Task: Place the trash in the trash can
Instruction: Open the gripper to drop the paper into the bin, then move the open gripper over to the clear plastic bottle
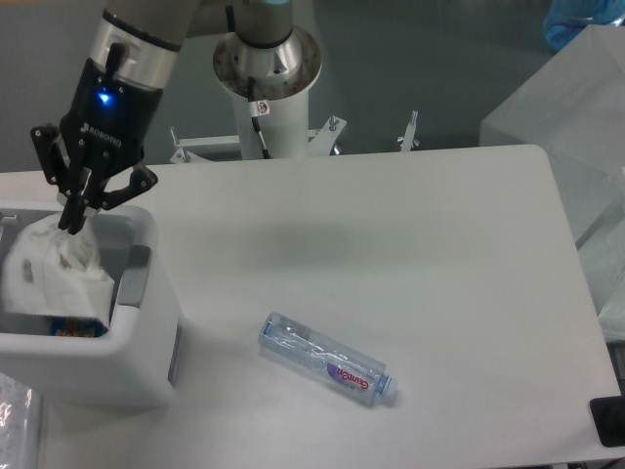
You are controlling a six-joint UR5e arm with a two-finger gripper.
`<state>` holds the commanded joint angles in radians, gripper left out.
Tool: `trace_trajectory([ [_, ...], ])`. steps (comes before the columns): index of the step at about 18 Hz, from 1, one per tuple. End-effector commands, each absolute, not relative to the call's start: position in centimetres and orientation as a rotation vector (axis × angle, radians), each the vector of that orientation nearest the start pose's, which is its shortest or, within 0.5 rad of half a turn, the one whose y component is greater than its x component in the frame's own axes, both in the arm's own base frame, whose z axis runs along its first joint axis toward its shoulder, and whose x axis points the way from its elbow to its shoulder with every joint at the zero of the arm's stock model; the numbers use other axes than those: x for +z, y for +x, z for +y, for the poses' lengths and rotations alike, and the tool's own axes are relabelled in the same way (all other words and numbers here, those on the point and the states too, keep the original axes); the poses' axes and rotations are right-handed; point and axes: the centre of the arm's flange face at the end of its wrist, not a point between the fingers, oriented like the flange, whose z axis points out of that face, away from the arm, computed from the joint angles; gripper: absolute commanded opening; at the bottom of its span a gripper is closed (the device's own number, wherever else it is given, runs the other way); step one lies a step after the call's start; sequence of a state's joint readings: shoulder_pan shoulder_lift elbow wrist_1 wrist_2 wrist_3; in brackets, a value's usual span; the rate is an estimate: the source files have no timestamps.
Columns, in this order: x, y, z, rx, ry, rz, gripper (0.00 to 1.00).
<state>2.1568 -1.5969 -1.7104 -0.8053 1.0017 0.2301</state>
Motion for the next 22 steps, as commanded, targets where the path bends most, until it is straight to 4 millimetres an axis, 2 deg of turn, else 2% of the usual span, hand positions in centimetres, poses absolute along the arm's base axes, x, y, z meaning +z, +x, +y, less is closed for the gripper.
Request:
trace_trajectory([
  [1,51.0,-13.5,54.3,-0.344,-2.357,-0.206,0.21],
  [5,51.1,-13.4,54.4,-0.341,-2.354,-0.200,0.42],
  [7,52.3,-13.8,54.7,-0.317,-2.334,-0.172,0.73],
  [8,52.6,-14.7,54.9,-0.295,-2.321,-0.166,0.89],
  [9,52.7,-16.6,54.4,-0.275,-2.312,-0.211,0.97],
  [10,52.7,-19.7,53.3,-0.252,-2.300,-0.286,1.00],
  [13,52.4,-26.2,50.6,-0.225,-2.264,-0.499,1.00],
  [15,50.4,-30.6,48.7,-0.218,-2.261,-0.625,1.00],
  [17,49.5,-33.0,47.0,-0.201,-2.252,-0.717,1.00],
  [19,47.3,-37.7,44.5,-0.121,-2.241,-1.008,1.00],
  [20,43.9,-40.2,44.4,-0.120,-2.238,-1.196,1.00],
  [22,40.2,-41.9,44.9,-0.129,-2.261,-1.296,1.00],
])
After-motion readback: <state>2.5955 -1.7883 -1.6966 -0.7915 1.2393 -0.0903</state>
